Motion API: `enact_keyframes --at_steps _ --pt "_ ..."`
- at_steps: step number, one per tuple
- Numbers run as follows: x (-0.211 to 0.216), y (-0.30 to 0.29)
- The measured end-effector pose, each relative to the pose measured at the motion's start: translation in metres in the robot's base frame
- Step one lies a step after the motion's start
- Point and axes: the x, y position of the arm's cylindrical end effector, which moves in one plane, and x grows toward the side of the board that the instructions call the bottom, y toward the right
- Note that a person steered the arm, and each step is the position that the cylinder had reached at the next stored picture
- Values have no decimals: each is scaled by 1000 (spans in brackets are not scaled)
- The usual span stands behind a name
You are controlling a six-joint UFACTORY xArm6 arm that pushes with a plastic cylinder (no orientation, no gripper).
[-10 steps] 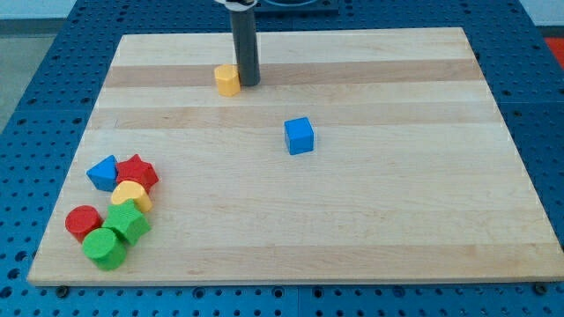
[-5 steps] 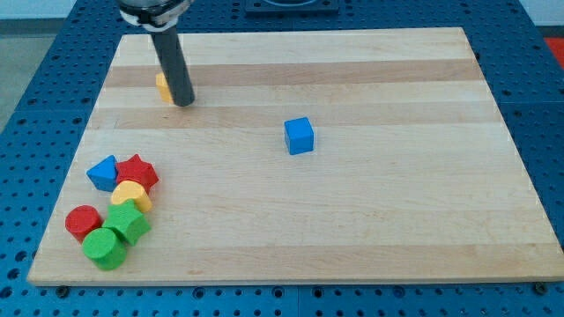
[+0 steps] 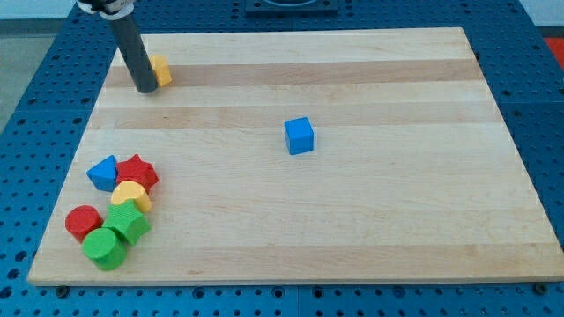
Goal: Slide the yellow hexagon to the top left corner of the board
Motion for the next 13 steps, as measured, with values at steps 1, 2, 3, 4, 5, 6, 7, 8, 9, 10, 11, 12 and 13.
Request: enact_keyframes --at_steps 1,2,3,4,5,6,7,8,9,10,11,12,13 --pt "-19 0" --pt "-20 1" --pt "-31 8" --pt "-40 16" --pt "-41 23" --pt "-46 34" --pt "-57 42" --pt "-60 52" --pt "-62 66" --pt "-77 72" --pt "-89 70" --pt "-89 52" --pt "-89 36"
